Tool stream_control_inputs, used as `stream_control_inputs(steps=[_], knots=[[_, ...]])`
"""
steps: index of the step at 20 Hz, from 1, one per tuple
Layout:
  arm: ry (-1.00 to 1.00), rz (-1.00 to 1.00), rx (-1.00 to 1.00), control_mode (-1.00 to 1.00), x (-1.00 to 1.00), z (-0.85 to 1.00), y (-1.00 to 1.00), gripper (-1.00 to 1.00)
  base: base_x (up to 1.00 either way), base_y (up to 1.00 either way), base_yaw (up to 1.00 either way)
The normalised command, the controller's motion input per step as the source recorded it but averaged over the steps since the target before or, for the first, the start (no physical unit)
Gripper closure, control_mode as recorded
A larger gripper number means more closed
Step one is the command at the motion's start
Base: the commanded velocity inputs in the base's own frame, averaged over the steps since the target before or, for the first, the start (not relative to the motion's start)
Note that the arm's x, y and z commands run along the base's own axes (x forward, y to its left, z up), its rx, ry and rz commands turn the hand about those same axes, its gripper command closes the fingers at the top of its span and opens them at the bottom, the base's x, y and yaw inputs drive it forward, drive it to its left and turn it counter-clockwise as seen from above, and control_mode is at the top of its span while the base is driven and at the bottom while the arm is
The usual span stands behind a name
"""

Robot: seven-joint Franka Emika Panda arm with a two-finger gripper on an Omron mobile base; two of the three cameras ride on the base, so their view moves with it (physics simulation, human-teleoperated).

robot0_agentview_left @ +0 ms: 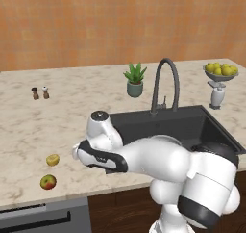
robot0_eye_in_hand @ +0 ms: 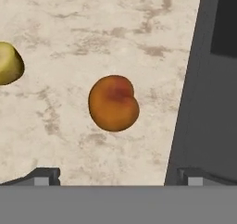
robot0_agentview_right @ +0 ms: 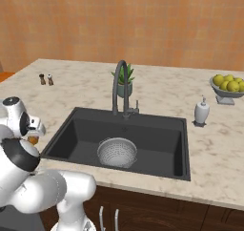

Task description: Put the colander in the sink, put the kiwi, apple, peach in the colander, and turn on the sink faucet and pour water over the colander.

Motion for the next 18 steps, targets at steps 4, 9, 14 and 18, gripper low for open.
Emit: stream_control_inputs(steps=[4,9,14,18], knots=[[0.04,0.00,0.00,-1.00,0.40,-0.37,0.18,-1.00,0.00,0.00,0.00],[0.05,0.00,0.00,-1.00,0.42,-0.33,0.22,-1.00,0.00,0.00,0.00],[0.05,0.00,0.00,-1.00,0.34,-0.33,0.28,-1.00,0.00,0.00,0.00],[0.01,-0.01,-0.06,-1.00,0.11,-0.30,0.26,1.00,0.00,0.00,0.00]])
